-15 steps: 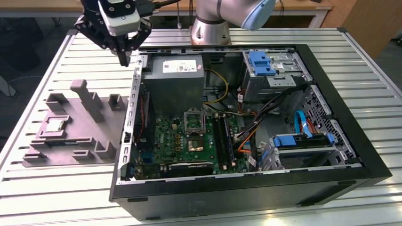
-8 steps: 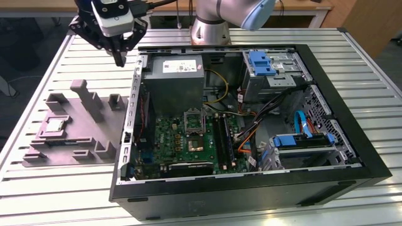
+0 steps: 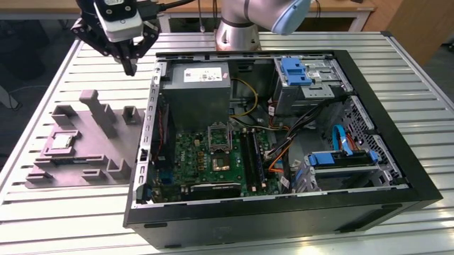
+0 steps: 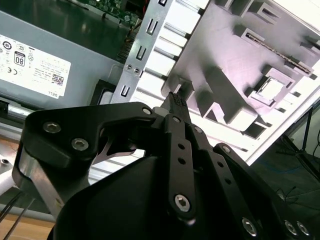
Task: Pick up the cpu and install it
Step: 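Reach for the cpu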
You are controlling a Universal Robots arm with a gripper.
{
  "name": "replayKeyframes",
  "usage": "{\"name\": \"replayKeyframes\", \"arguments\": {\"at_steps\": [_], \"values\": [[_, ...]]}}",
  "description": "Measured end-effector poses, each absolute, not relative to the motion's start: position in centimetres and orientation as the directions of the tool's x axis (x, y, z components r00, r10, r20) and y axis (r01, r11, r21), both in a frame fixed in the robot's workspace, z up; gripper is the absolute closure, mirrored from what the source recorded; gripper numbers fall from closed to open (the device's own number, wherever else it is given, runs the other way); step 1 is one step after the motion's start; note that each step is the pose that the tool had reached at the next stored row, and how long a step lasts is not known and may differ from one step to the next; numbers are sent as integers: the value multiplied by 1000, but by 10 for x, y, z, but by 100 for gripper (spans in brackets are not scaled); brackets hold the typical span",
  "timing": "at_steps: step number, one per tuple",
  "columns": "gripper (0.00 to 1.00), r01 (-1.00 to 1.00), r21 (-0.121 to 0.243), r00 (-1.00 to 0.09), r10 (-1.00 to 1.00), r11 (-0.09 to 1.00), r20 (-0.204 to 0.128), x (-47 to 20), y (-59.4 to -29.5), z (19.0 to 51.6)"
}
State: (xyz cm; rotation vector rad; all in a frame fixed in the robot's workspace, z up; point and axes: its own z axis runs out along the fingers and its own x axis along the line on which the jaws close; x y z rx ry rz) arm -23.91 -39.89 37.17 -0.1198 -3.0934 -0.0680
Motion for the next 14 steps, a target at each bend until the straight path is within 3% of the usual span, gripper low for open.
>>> {"name": "replayKeyframes", "arguments": {"at_steps": [14], "values": [[89, 78, 42, -996, 76, 996, 47, -247, -399, 371]]}}
